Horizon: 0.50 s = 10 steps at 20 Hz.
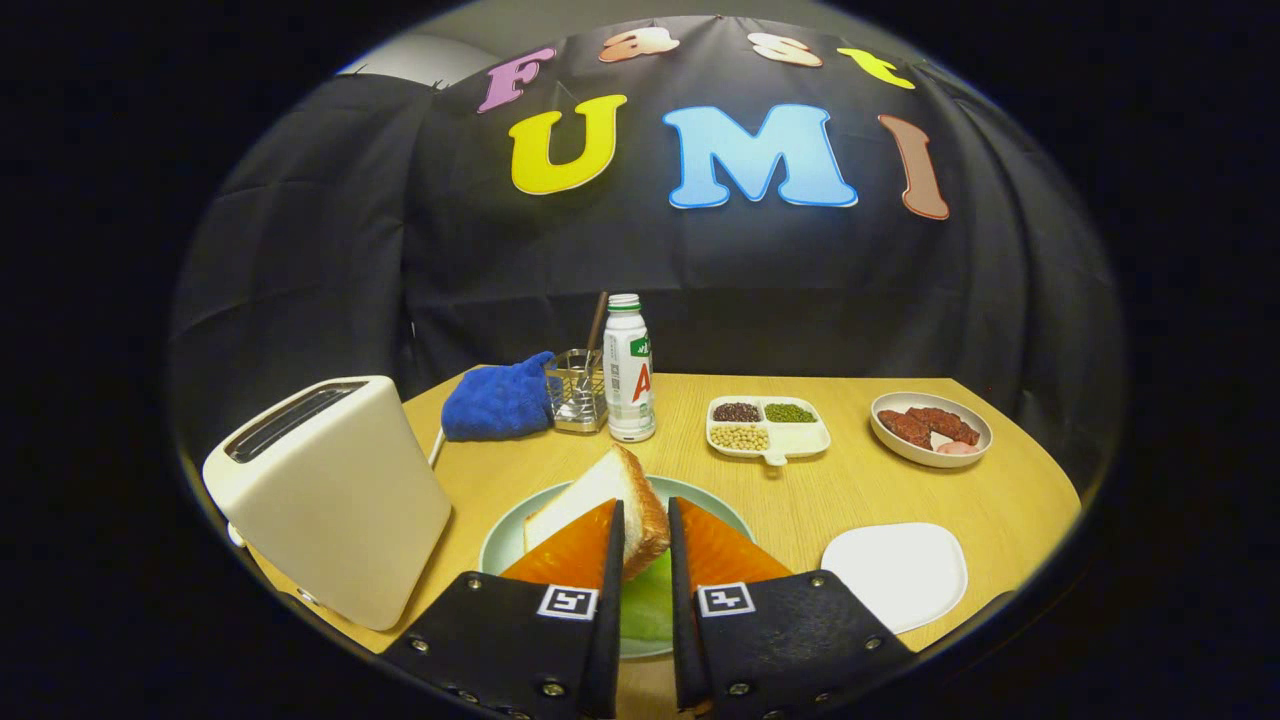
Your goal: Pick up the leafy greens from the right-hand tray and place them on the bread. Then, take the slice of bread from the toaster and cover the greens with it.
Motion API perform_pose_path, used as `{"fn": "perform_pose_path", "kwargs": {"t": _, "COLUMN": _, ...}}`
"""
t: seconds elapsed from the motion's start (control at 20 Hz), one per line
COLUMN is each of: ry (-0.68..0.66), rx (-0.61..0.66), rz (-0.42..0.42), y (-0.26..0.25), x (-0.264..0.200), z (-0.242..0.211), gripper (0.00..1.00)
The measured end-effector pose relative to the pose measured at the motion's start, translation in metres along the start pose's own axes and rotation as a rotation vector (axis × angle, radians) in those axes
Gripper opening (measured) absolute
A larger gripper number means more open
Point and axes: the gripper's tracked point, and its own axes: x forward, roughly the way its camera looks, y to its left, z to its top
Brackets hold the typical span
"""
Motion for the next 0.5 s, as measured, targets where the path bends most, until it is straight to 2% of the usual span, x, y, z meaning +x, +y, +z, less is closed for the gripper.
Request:
{"fn": "perform_pose_path", "kwargs": {"t": 0.3, "ry": 0.007, "rx": 0.016, "rz": -0.003, "y": -0.005, "x": 0.003, "z": -0.0017, "gripper": 0.24}}
{"fn": "perform_pose_path", "kwargs": {"t": 0.5, "ry": -0.017, "rx": 0.047, "rz": -0.006, "y": -0.0096, "x": 0.0041, "z": 0.0021, "gripper": 0.29}}
